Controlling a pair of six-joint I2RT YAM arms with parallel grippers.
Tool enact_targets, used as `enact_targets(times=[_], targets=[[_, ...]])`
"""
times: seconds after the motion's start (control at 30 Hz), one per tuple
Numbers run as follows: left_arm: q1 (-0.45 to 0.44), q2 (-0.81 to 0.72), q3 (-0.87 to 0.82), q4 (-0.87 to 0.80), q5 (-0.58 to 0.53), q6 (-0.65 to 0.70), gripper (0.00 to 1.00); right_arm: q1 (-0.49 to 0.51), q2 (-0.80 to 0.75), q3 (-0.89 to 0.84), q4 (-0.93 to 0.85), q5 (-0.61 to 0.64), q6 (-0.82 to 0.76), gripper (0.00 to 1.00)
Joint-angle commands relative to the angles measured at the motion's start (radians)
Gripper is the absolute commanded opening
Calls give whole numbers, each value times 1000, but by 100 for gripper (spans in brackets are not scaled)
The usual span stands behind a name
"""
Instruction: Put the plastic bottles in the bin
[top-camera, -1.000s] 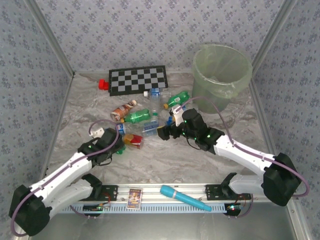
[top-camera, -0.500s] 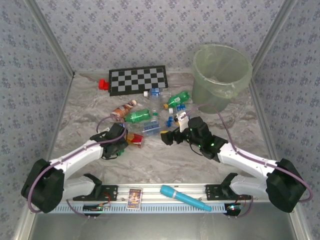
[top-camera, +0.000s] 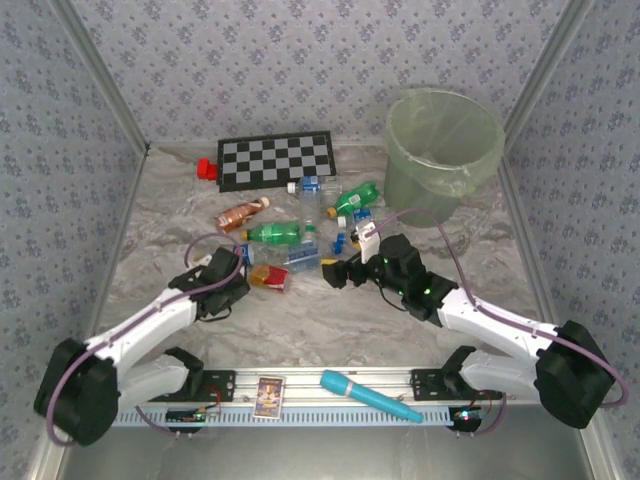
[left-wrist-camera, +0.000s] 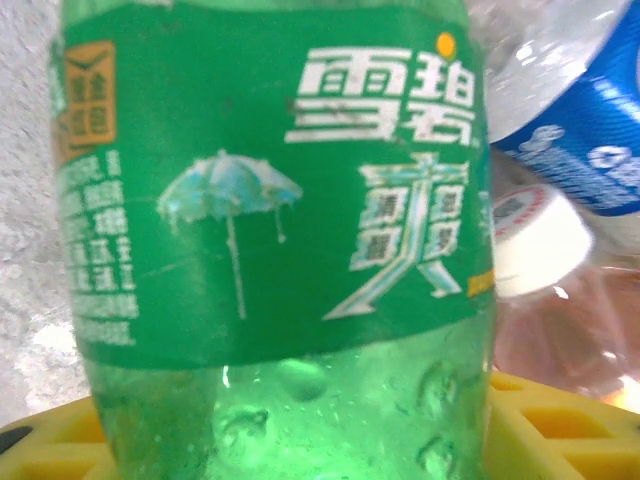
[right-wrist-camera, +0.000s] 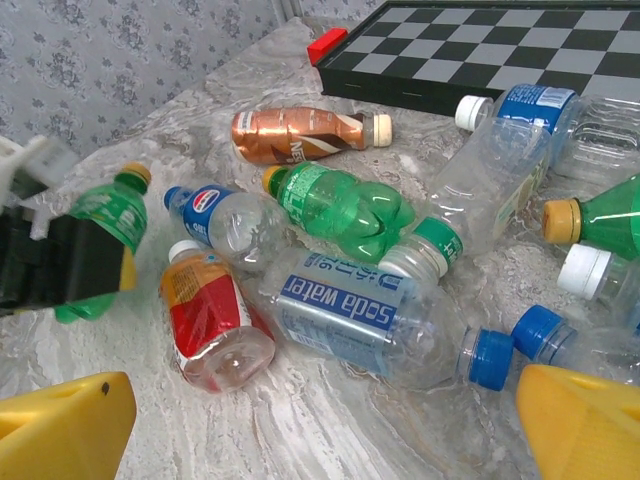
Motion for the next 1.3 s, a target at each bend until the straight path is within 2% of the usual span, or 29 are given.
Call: enact_targets(times=[0.0,0.17,0.3,0.57,0.77,0.93,1.13,1.27], targets=[[6,-109,-12,-56,-17,47,46,-5,9,-22,44,16,10,100],[6,-289,-10,-52,29,180,46,-6,-25,11,0,-23,89,100],[4,-418,-31,14,103,314,46,-11,-56,59,-51,13,211,99],[3,-563,-55,160,340,501,47,-20,-10,215,-71,-135,303,100],[-6,-607,-68,267,499,500,47,-8,108,351,-75,-236,362,84],[-54,-604,-56,272,522,506,47,25,267,534,-162,-324,365,63],[-113,-596,-47,274,517,515,47,85,440,741,-258,-365,345,58],[-133,-598,-37,264,506,523,47,99,523,811,-284,-406,362,54]])
